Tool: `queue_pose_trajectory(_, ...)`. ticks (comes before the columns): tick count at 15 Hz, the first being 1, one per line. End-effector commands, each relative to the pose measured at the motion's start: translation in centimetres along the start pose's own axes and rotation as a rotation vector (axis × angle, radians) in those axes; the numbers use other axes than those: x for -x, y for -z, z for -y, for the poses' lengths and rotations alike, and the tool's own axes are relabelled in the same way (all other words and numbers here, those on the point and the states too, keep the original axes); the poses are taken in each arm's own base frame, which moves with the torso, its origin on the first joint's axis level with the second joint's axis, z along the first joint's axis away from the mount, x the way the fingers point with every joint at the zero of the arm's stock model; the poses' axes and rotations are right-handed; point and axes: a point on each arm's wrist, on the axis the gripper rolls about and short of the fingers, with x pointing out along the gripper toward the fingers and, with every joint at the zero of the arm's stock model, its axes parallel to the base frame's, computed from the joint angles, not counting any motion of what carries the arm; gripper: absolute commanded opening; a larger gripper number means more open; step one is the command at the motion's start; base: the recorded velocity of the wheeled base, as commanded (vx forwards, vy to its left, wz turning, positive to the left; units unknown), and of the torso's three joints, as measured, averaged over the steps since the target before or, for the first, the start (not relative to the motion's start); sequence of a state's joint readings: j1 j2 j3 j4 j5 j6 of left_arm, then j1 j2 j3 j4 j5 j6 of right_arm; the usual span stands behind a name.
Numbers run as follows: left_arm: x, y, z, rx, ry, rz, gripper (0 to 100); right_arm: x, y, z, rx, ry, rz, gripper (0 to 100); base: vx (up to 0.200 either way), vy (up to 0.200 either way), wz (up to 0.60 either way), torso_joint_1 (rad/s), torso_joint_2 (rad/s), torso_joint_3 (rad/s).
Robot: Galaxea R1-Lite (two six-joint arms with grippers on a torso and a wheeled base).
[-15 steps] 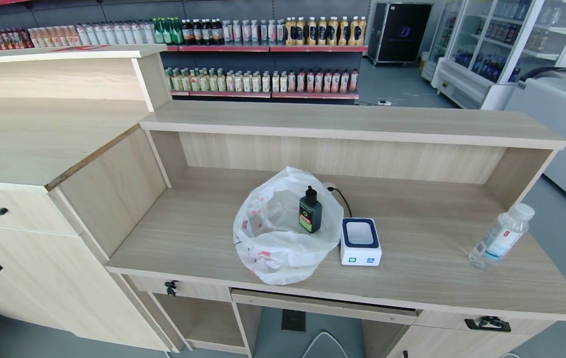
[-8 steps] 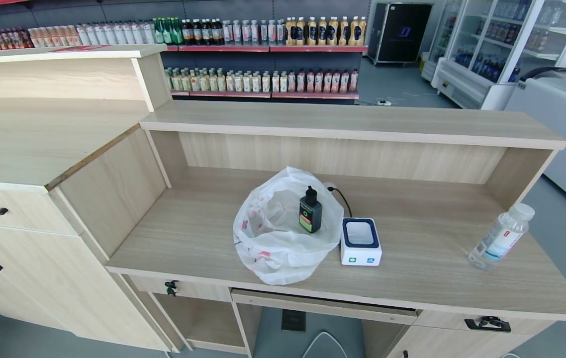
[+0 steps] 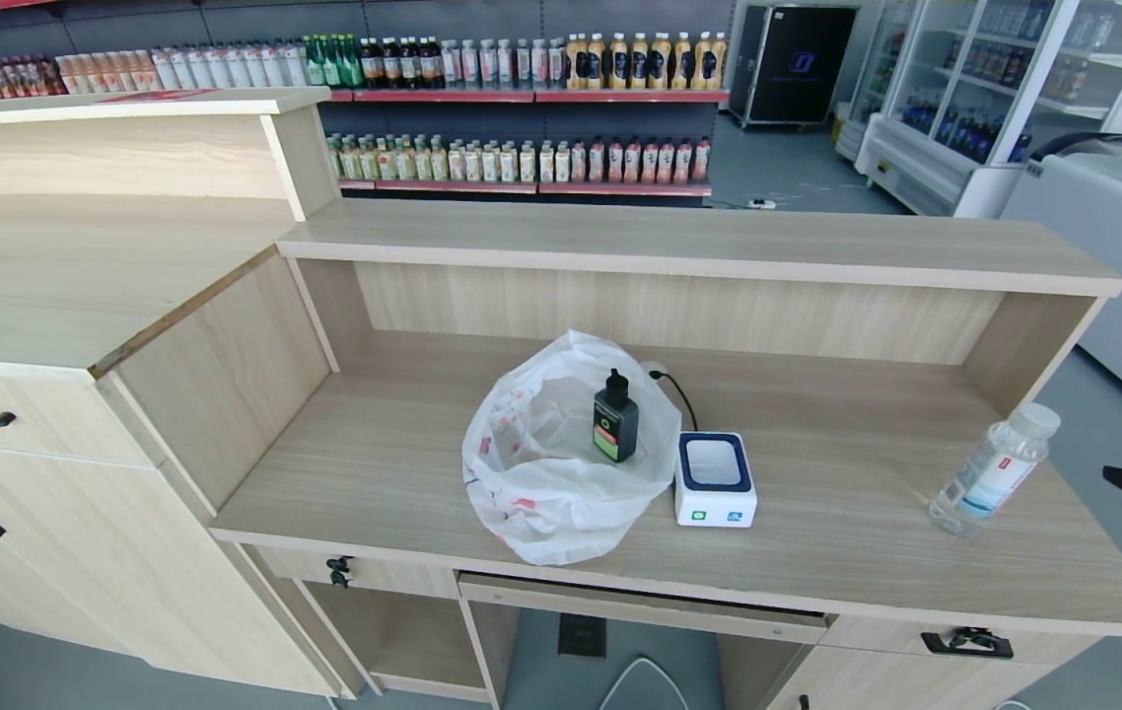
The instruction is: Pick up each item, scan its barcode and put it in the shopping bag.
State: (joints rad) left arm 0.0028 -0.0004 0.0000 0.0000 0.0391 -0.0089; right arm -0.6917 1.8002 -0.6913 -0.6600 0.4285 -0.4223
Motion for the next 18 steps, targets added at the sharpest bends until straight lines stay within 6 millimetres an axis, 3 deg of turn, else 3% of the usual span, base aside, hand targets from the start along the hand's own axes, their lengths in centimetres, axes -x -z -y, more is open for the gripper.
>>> queue_pose_trajectory(1, 0.0, 0.0, 0.0, 0.0, -0.001, 0.0, 100, -1.4, 0.6, -0.9, 0.003, -0.045, -0.021, 100, 0.0, 0.0, 0.0, 0.0, 0.0, 0.0)
queue_pose_trajectory(12, 0.0, 0.0, 0.0, 0.0, -0.001, 0.0, 100, -6.8, 2.0, -4.5, 0.07, -0.16, 0.034, 100, 0.0, 0.0, 0.0, 0.0, 0.0, 0.0)
queue_pose_trajectory(18, 0.0, 0.0, 0.0, 0.0, -0.001, 0.0, 100, -8.3, 2.6, -5.5, 0.093, -0.18, 0.064, 100, 0.0, 0.0, 0.0, 0.0, 0.0, 0.0)
